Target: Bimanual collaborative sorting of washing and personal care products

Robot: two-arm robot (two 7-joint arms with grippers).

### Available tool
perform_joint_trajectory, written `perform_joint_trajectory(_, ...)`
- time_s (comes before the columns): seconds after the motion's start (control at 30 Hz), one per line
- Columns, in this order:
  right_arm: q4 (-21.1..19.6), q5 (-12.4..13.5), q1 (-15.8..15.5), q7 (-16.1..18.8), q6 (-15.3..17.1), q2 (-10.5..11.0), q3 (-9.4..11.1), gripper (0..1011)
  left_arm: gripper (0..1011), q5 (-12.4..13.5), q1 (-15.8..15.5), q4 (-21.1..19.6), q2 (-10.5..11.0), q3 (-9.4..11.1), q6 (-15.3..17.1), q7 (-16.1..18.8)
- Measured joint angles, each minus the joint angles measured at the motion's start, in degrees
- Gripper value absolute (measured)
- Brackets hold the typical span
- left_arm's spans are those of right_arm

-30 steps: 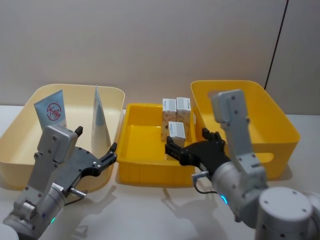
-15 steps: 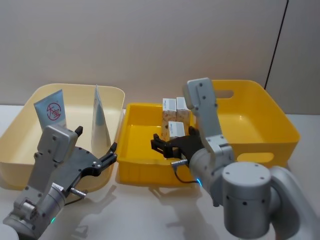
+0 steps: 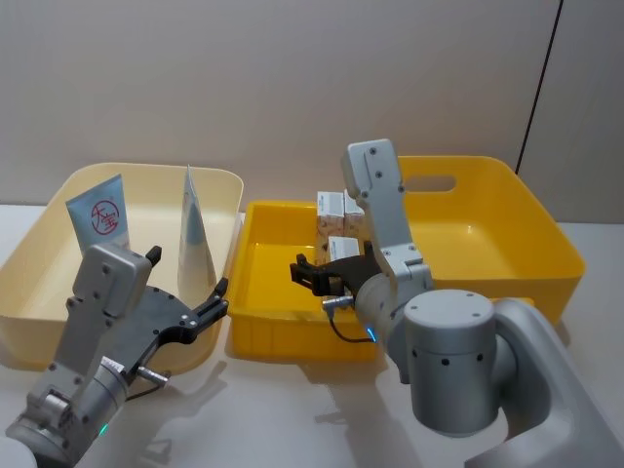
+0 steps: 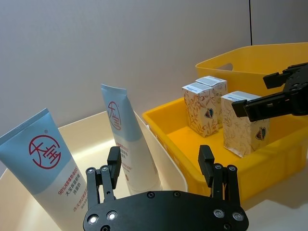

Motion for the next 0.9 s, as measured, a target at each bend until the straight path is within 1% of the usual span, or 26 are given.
perform_joint_trajectory(0.3, 1.6, -0.4, 0.7, -1.1, 1.1, -0.9, 1.5, 1001, 1000, 0.0, 0.0, 0.0, 0.0, 0.0, 0.0, 0.0)
perform_joint_trajectory(0.5, 2.6, -0.4, 1.1, -1.2, 1.3, -1.3, 2.3, 1001, 1000, 0.0, 0.0, 0.0, 0.0, 0.0, 0.0, 0.0)
perform_joint_trajectory(0.9, 5.6, 0.3, 2.9, 0.1, 0.9, -2.8, 3.1, 1001, 1000, 0.0, 0.0, 0.0, 0.0, 0.0, 0.0, 0.0)
